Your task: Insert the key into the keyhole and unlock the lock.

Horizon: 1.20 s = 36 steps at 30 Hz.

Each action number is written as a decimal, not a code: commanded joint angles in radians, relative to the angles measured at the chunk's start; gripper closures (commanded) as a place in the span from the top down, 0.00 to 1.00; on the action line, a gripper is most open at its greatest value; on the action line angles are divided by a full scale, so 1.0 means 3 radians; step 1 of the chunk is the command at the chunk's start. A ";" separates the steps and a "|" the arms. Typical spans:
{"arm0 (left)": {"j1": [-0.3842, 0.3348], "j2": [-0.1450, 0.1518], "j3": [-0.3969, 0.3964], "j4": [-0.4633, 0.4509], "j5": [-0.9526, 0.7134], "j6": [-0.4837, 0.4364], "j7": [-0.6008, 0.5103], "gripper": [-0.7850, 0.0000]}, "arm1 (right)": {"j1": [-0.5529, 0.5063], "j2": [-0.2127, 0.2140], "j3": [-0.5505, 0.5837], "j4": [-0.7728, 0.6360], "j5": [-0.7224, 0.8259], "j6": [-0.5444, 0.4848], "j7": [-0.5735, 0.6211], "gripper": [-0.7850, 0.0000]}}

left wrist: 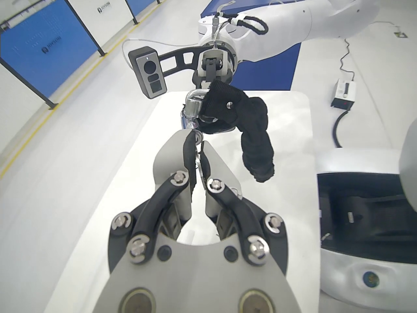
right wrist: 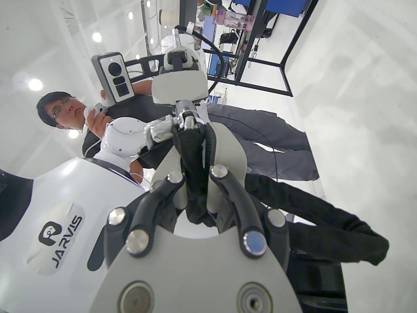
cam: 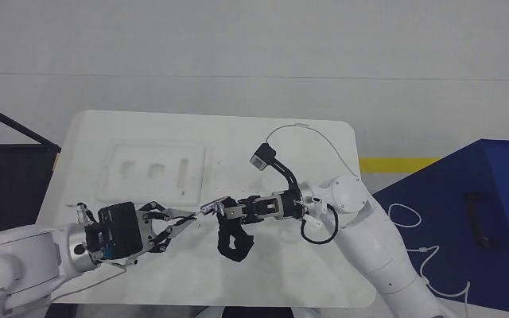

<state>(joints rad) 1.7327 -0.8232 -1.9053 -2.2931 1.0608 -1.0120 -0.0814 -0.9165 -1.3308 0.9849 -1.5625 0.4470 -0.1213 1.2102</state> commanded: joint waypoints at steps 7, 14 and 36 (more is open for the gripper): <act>0.0243 -0.0050 0.0086 0.0047 0.2040 0.0543 0.1734 0.00 | 0.0004 0.0015 0.0013 0.0023 0.0027 -0.0019 0.0008 0.00; 0.0465 -0.0044 0.0174 0.0343 0.2916 0.1280 0.2706 0.00 | 0.0022 0.0024 0.0008 0.0031 0.0045 -0.0007 0.0002 0.00; 0.0439 -0.0065 0.0014 0.0792 0.1843 0.0994 0.2837 1.00 | 0.0020 0.0084 0.0078 -0.0081 -0.0457 -0.0055 -0.0320 0.00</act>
<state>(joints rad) 1.8677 -0.8426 -1.8923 -2.0765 1.6765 -0.6757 0.7880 -0.9043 -1.3086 1.0018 -1.5767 0.3452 -0.1349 1.1364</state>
